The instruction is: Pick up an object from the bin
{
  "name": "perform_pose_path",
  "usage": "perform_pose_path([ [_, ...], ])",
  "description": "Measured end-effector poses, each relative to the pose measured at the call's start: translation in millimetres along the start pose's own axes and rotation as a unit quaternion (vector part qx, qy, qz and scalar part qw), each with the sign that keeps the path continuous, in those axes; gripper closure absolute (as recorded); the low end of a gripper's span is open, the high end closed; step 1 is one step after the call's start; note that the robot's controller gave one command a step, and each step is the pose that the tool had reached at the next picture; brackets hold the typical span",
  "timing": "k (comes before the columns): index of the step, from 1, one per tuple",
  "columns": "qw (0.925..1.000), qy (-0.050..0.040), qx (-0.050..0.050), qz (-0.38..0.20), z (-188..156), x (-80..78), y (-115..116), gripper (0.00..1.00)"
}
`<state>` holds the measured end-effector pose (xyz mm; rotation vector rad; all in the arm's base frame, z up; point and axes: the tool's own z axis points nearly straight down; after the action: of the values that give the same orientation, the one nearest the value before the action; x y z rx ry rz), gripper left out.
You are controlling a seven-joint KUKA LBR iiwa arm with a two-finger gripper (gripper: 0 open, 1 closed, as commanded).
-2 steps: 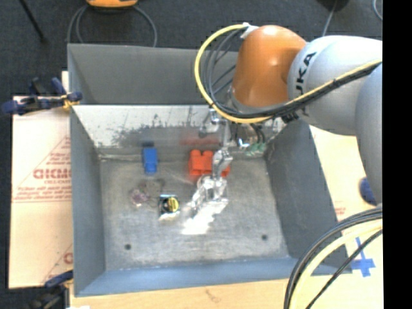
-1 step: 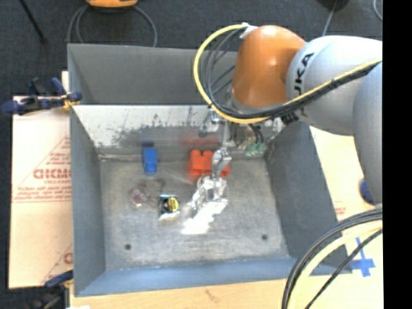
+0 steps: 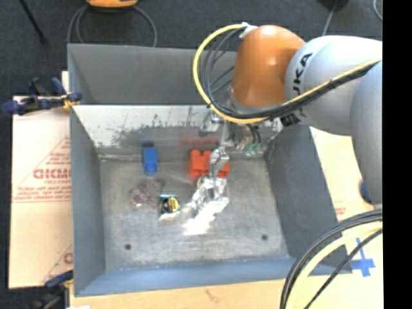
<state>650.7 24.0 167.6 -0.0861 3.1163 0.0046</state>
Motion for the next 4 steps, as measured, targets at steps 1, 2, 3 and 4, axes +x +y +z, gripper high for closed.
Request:
perform_pose_path([
  [1,0.9982,-0.0004,0.001,0.06,0.4,17.0,20.8,0.0],
  [2,0.9981,-0.0006,0.001,0.062,0.9,17.0,22.7,0.0],
  [3,0.9975,-0.0002,0.002,0.071,1.1,17.0,22.2,0.0],
  [4,0.9963,0.0008,0.002,0.085,1.6,17.2,22.7,0.0],
])
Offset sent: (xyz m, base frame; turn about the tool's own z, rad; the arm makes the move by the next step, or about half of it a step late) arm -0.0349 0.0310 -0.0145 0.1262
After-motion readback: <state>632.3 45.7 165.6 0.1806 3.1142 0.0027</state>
